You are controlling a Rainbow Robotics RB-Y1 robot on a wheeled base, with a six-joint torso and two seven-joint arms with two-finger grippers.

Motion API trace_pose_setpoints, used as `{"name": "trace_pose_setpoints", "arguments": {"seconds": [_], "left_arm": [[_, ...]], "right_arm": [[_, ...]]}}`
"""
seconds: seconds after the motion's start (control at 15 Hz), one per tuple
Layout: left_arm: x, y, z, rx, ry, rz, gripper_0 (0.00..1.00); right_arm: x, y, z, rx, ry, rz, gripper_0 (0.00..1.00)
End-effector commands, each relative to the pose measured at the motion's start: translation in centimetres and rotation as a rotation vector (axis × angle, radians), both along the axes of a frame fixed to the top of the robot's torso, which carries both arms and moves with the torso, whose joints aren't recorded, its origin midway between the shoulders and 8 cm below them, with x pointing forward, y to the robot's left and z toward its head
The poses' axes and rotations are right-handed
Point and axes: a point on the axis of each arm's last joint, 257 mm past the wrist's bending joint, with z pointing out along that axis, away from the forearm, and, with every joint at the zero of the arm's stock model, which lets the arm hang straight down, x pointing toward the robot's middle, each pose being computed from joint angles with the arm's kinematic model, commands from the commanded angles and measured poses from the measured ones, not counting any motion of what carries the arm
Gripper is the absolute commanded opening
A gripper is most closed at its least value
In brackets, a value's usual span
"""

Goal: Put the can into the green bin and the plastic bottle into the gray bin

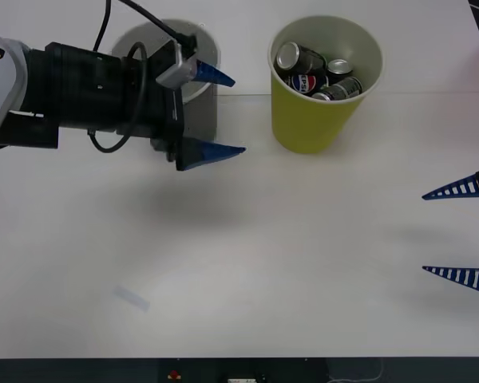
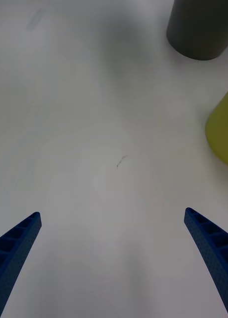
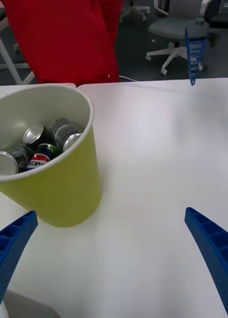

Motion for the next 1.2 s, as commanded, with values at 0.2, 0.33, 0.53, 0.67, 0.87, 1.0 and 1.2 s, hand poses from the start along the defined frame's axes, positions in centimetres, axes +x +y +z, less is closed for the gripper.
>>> {"name": "trace_pose_setpoints", "arguments": {"seconds": [0.2,0.33,0.53,0.67,0.87,1.0,1.2], "left_arm": [[-2.4,5.6,-4.2,0.094,-0.007,-0.026,1.00],[-3.5,8.1,-5.6,0.134,-0.004,-0.035,1.00],[-4.4,11.5,-7.1,0.188,-0.008,-0.029,1.00],[-5.1,13.4,-8.0,0.220,0.000,-0.021,1.00],[-6.3,17.0,-8.8,0.311,0.027,-0.022,1.00],[-6.8,19.1,-9.2,0.355,0.036,-0.009,1.00],[-8.0,20.8,-10.3,0.366,0.063,0.001,1.00]], "right_arm": [[0.0,0.0,0.0,0.000,0.000,0.000,1.00],[0.0,0.0,0.0,0.000,0.000,0.000,1.00],[0.0,0.0,0.0,0.000,0.000,0.000,1.00],[0.0,0.0,0.0,0.000,0.000,0.000,1.00],[0.0,0.0,0.0,0.000,0.000,0.000,1.00],[0.0,0.0,0.0,0.000,0.000,0.000,1.00],[0.0,0.0,0.0,0.000,0.000,0.000,1.00]]}}
